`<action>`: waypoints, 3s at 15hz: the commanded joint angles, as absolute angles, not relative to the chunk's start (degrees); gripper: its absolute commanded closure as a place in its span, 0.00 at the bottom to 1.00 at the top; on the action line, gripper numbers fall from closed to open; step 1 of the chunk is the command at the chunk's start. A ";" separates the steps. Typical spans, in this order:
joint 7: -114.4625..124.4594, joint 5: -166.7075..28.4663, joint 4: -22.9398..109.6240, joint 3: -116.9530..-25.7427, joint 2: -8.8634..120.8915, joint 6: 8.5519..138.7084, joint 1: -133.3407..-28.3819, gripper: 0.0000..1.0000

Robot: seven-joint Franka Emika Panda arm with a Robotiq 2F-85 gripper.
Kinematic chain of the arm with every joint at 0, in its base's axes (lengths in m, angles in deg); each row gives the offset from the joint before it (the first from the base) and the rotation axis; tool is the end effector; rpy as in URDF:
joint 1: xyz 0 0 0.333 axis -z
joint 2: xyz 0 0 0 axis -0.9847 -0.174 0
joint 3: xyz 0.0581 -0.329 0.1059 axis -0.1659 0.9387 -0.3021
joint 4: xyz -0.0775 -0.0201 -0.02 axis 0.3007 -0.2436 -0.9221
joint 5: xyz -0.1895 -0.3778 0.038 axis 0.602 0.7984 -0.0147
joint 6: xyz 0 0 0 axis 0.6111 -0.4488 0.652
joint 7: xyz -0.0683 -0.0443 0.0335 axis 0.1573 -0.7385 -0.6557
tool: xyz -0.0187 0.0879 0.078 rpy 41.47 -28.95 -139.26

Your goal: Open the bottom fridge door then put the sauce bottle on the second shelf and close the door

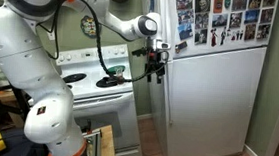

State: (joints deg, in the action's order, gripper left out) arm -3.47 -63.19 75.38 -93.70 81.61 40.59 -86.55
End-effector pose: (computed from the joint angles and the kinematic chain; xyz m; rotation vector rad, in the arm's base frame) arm 0.4540 0.1990 0.4497 2.8420 0.3536 -0.2484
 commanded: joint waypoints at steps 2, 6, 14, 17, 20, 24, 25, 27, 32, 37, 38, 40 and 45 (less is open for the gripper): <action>-3.72 -62.60 75.08 -92.07 81.78 40.27 -88.39 0.00; -5.18 -62.91 74.70 -92.98 82.47 45.01 -90.35 0.00; -22.50 -55.63 78.13 -95.19 82.17 65.93 -91.41 0.00; -27.64 -50.52 78.96 -95.72 81.35 69.60 -91.12 0.00; -32.43 -45.38 79.35 -95.68 80.51 71.34 -91.02 0.00; -37.19 -40.82 79.31 -95.37 79.05 74.31 -91.26 0.00; -38.16 -39.82 79.26 -95.29 78.76 74.99 -91.32 0.00; -39.87 -37.49 79.39 -95.06 78.31 76.73 -91.30 0.00; -43.03 -32.16 79.53 -94.08 77.34 79.69 -91.23 0.00; -45.11 -28.37 79.26 -92.90 76.18 81.39 -91.35 0.00; -44.91 -28.13 79.38 -92.68 76.18 81.01 -91.35 0.00; -44.22 -28.33 79.63 -92.36 76.34 79.95 -91.31 0.00; -43.70 -28.58 80.93 -91.66 78.03 78.82 -90.76 0.00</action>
